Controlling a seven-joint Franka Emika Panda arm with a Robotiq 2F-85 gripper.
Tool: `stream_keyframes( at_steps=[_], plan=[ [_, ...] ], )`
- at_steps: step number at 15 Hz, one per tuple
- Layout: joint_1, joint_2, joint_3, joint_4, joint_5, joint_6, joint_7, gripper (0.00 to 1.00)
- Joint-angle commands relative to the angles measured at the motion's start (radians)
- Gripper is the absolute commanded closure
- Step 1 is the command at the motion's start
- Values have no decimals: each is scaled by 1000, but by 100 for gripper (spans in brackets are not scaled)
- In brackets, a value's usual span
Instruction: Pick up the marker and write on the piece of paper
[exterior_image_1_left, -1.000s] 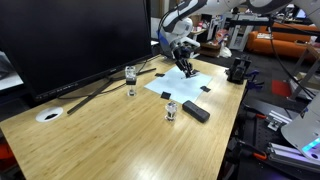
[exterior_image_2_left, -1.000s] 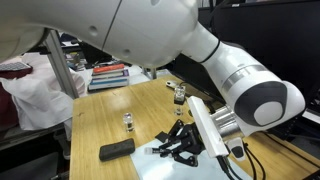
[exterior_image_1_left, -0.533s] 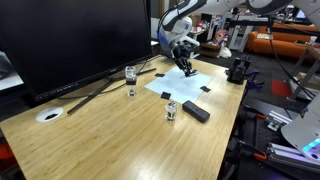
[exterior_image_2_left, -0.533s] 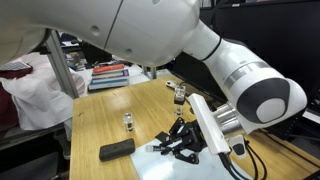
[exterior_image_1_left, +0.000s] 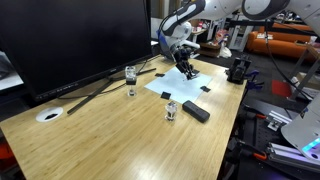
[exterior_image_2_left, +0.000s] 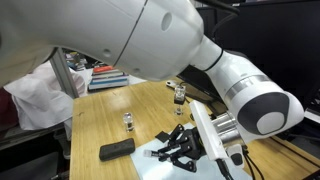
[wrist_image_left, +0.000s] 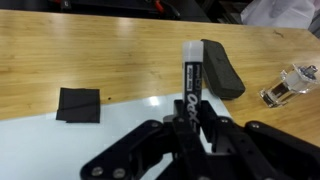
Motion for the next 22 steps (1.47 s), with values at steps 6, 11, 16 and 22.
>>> stream_keyframes(
  at_steps=[6, 11, 16, 22],
  plan=[
    [-10, 172, -4, 234, -21, -171, 63, 95],
    [-21, 235, -2, 344, -25, -222, 73, 95],
    [-24, 303, 5, 450, -43, -250, 52, 95],
    [-35, 374, 14, 582, -61, -250, 34, 95]
  ],
)
